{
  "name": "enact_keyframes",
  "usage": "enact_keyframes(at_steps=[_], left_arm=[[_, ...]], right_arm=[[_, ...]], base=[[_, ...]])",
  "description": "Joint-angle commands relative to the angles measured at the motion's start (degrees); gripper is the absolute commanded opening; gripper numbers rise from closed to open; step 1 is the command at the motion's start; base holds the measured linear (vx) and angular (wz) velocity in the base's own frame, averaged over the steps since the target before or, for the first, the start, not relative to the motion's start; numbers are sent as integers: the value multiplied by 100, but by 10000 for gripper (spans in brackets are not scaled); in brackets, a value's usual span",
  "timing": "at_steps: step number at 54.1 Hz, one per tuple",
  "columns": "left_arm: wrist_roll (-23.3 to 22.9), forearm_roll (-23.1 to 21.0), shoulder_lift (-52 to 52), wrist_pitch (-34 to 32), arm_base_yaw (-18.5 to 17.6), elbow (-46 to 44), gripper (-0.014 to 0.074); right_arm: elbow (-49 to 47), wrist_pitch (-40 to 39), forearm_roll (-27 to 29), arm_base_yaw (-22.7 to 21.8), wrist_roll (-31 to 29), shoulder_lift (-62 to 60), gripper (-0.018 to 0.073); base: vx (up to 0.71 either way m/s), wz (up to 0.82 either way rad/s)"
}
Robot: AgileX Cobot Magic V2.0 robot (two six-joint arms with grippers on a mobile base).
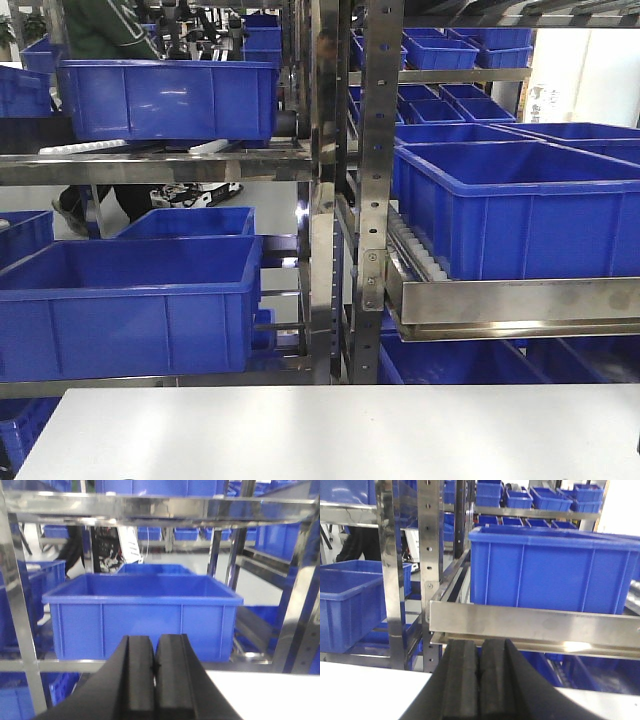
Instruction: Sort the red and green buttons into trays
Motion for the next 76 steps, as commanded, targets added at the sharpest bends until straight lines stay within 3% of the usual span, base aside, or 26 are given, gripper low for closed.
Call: enact_keyframes(at_steps=[1, 10, 19, 25, 38, 45, 54, 63, 76], left_arm=[[-48, -49, 146, -564, -28, -233, 267], [-48, -49, 342, -696, -28, -233, 487], [-48, -54, 430, -945, -28, -233, 591], [-48, -54, 430, -909, -28, -233, 590], [-48, -54, 430, -865, -28, -233, 587], [-48, -54, 430, -865, -28, -233, 587], [-48, -54, 430, -865, -28, -233, 587], [-48, -54, 430, -859, -28, -233, 587], [-48, -49, 430, -704, -28, -233, 587]], right_arm=[[-212, -506, -34, -38, 47, 40, 242], [-206, -573, -34, -38, 32, 135, 559], [-45, -827, 4, -12, 156, 219, 717], [679, -1520, -20, -18, 162, 684, 720], [2716, -4329, -11, -18, 205, 2568, 656], [2873, -5459, 19, -18, -4, 3902, 606], [2718, -7560, 21, -18, -151, 5594, 568], [2116, -7545, 25, -18, -289, 6656, 568], [1216, -7545, 106, -18, -289, 7204, 568]], base=[[0, 0], [0, 0], [0, 0], [0, 0], [0, 0], [0, 0], [0, 0], [0, 0], [0, 0]])
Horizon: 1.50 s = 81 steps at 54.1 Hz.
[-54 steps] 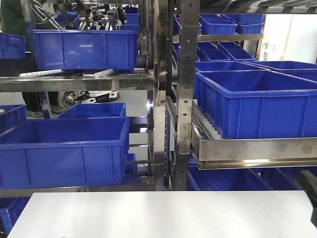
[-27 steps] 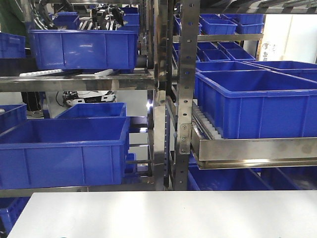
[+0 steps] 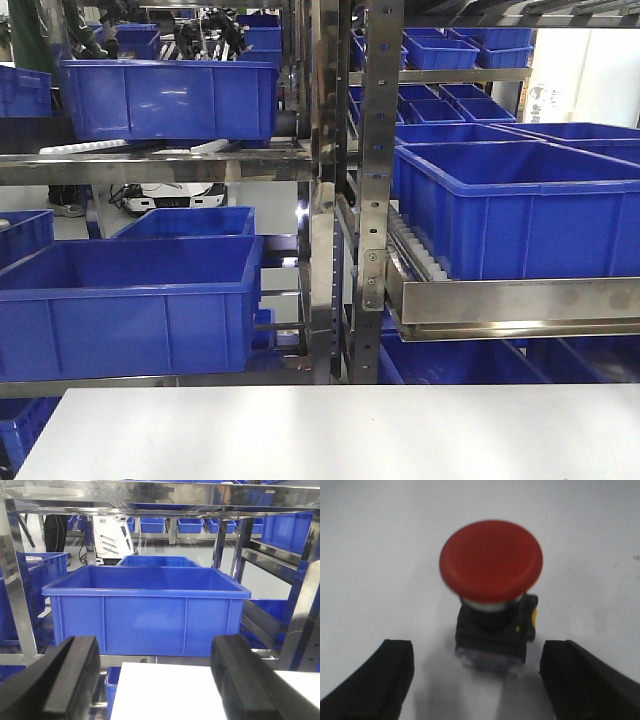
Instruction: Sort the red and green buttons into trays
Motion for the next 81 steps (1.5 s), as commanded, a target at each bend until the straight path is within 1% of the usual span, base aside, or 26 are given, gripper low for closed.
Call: enact_keyframes(at_steps=[1, 5, 7, 11, 15, 20, 22, 27, 31, 32, 42, 46, 50, 54, 57, 61, 67, 71, 76, 81], left_arm=[[-37, -27, -36, -308, -28, -227, 587], [-37, -21, -36, -87, -28, -227, 587], [-37, -8, -16, 46, -28, -227, 587], [-37, 95, 77, 323, -28, -227, 587], [-37, 344, 233, 599, -30, -227, 587], [-37, 749, 532, 950, -35, -222, 587], [-37, 922, 694, 1049, -35, -208, 587], [-37, 1302, 1163, 1097, -35, -124, 587], [-37, 1552, 1607, 887, -35, -9, 587], [-37, 1651, 1746, 745, -35, 32, 587], [-100, 2064, 2811, -334, -139, 221, 587], [-354, 2310, 3181, -762, -140, 221, 587], [-841, 2751, 3537, -1287, -140, 221, 587], [-1368, 3351, 3868, -1788, -140, 221, 587], [-1639, 3770, 4112, -2161, -140, 221, 587], [-1733, 4094, 4464, -2669, -140, 221, 587], [-1630, 4122, 4901, -3435, -140, 221, 587], [-1435, 3997, 5175, -3892, -140, 221, 587], [-1150, 3639, 5421, -4419, -140, 221, 587], [-1022, 3259, 5581, -4807, -140, 221, 587]], right_arm=[[-302, -1175, 69, -18, -56, -80, 568], [-489, -1175, 181, -18, -56, -22, 559], [-572, -1175, 260, -18, -61, -6, 540], [-650, -1174, 459, -18, -55, 12, 452], [-650, -1174, 536, -18, -55, 12, 293], [-599, -1156, 529, -18, -55, 12, 55], [-599, -1134, 494, -18, -50, 12, -15], [-599, -1126, 431, -18, -29, 12, -13], [-599, -1126, 403, -18, -29, 12, -11], [-599, -1126, 404, -18, -29, 12, -11], [-599, -1126, 390, -18, -29, 12, -7], [-599, -1126, 383, -18, -29, 12, -7], [-599, -1126, 383, -18, -29, 12, -6], [-599, -1126, 383, -18, -29, 12, -4], [-599, -1126, 388, -18, -29, 12, -4], [-599, -1126, 388, -18, -29, 12, -3], [-599, -1126, 388, -18, -29, 12, -3], [-599, -1126, 388, -18, -29, 12, -1], [-599, -1126, 388, -18, -29, 12, -1], [-599, -1159, 388, -18, -29, 12, 0]], base=[[0, 0], [0, 0], [0, 0], [0, 0], [0, 0], [0, 0], [0, 0], [0, 0], [0, 0], [0, 0], [0, 0], [0, 0], [0, 0], [0, 0], [0, 0], [0, 0], [0, 0], [0, 0], [0, 0], [0, 0]])
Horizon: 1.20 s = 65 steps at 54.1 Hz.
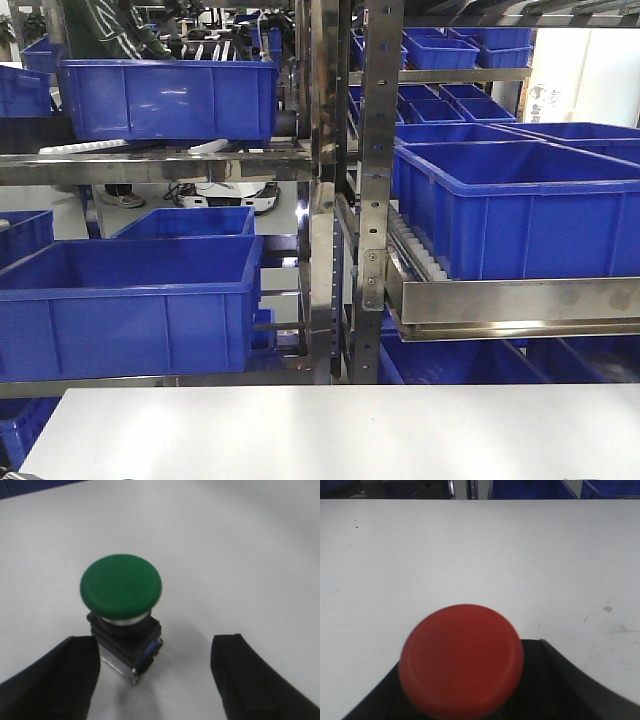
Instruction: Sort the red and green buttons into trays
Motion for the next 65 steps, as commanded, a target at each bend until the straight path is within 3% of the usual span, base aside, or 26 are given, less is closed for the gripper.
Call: enact_keyframes(at_steps=[1, 6, 14, 23, 29, 38, 44, 52, 65], left_arm=[[138, -519, -23, -963, -21, -84, 587], [138, -537, 110, -1159, -21, -154, 587], [111, 53, 298, -1158, -21, -420, 581], [83, 282, 385, -1151, -21, -581, 505], [83, 113, 379, -1151, -21, -569, 344], [50, 90, 324, -1158, -21, -561, -6], [-396, 77, -26, -1021, -21, -514, -6], [-993, 73, -1026, 160, -11, -514, -2], [-1386, 93, -3427, 2883, -11, -520, 1]], right_arm=[[-19, -1084, -54, -18, -12, -200, 0], [-19, -1098, -54, -18, -12, -200, 0], [-19, -1097, -2, -18, -18, -200, 0], [-19, -1097, 81, -18, -18, -200, 0], [-19, -1097, 74, -18, -18, -200, 0], [-19, -1092, 48, -18, -12, -200, 0], [-19, -1086, -80, -18, -12, -214, 0], [-19, -605, -541, -18, 57, -672, 0], [-19, 1390, -903, -18, 959, -2764, 0]], base=[[0, 0], [0, 0], [0, 0], [0, 0], [0, 0], [0, 0], [0, 0], [0, 0], [0, 0]])
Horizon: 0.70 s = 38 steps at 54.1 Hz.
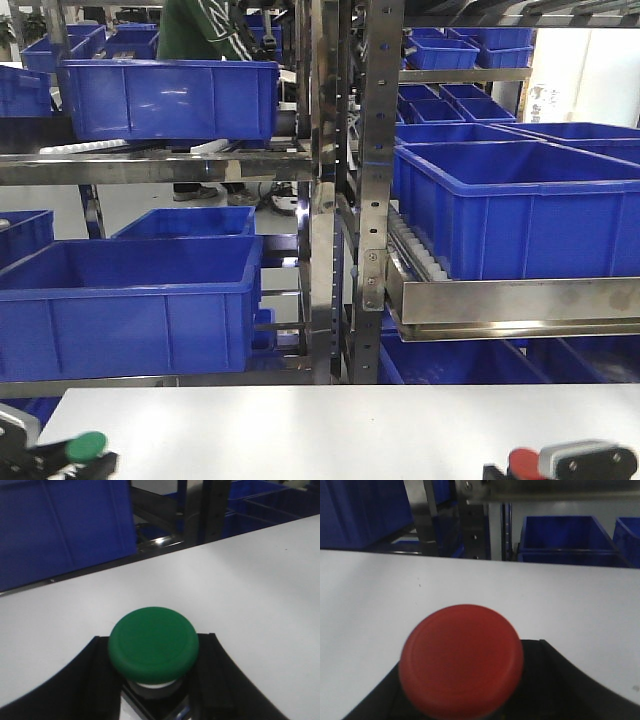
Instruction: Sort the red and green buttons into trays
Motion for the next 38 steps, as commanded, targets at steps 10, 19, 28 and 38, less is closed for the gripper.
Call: enact_keyframes(at_steps=[10, 19, 28, 38], left_arm=[[-722, -49, -2768, 2091, -29, -70, 1], [-728, -54, -4112, 3070, -29, -70, 1], [-735, -59, -4869, 3457, -29, -70, 1], [-744, -59, -5141, 3447, -29, -70, 1]], right_arm=[[-42, 2486, -814, -12, 1279, -3324, 0], [-42, 4079, -2001, -12, 2298, -5177, 0], [-42, 4592, -2596, -12, 2973, -6326, 0], [-42, 4586, -2867, -12, 2956, -6686, 0]], base=[[0, 0], [0, 0], [0, 0], [0, 0]])
